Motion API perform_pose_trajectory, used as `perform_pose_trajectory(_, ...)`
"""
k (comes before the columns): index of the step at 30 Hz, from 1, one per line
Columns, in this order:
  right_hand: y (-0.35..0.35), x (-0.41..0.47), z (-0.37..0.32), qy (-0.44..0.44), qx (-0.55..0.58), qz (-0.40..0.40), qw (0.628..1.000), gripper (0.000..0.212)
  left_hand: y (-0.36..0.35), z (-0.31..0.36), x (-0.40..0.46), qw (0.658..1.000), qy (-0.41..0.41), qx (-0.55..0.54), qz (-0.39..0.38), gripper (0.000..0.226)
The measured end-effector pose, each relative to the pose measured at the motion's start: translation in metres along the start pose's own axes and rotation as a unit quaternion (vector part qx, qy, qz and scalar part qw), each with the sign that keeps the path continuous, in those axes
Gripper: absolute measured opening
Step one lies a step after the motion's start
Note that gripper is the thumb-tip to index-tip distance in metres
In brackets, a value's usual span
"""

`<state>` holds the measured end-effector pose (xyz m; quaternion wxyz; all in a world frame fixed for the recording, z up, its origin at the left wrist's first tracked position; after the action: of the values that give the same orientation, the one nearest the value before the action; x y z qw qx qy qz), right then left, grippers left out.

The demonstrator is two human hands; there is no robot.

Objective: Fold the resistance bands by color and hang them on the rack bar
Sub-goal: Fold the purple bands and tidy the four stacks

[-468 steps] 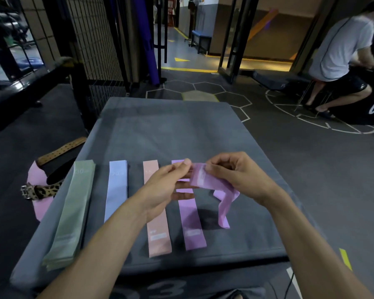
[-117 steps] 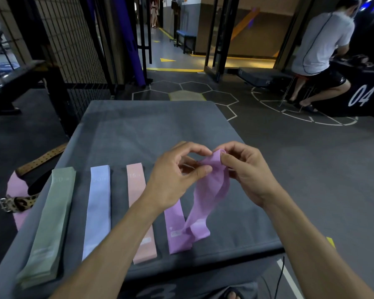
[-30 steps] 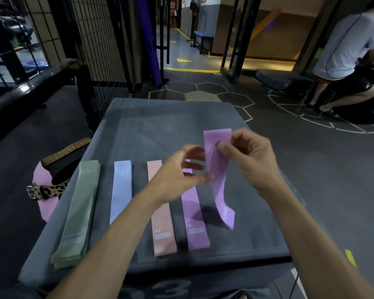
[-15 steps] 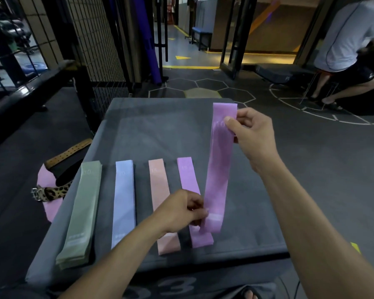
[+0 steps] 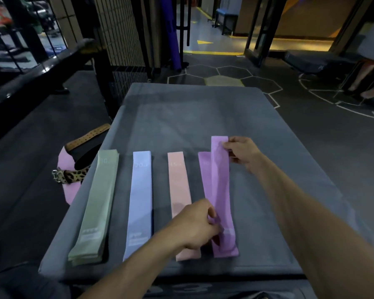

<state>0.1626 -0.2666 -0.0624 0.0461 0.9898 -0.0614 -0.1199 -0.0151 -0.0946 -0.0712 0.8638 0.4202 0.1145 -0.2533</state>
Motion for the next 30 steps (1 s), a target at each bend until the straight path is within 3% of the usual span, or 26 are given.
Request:
perform_pose_trajectory(6, -0.019, 0.013, 0.013, 0.014, -0.097, -0.051, 0.994, 0.003, -0.005, 0.001, 0.009, 0.996, 0.017, -0.031, -0.077, 0.014)
perform_pose_trajectory(13, -0.026, 0.021, 0.017, 0.031, -0.113, -0.039, 0.992, 0.013, 0.000, 0.004, 0.012, 0.997, 0.017, -0.024, -0.078, 0.009)
perform_pose_trajectory(20, -0.029, 0.020, 0.018, 0.060, -0.217, -0.004, 0.974, 0.011, -0.003, 0.003, 0.013, 0.997, 0.025, 0.038, -0.067, 0.012)
perform_pose_trajectory(30, -0.030, 0.019, 0.021, 0.098, -0.237, 0.038, 0.966, 0.015, -0.004, 0.002, 0.016, 0.995, 0.027, 0.081, -0.059, 0.014)
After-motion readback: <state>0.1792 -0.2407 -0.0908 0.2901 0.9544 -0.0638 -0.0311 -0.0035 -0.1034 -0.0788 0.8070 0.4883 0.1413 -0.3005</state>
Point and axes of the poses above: each hand's wrist, its own x-axis towards the middle knuckle, its own y-axis out of the back of the hand, z = x × y, the point moved 4 cm from there along x, towards the middle knuckle, and after that the axes turned 13 degrees about x, right-handed, at the moved point
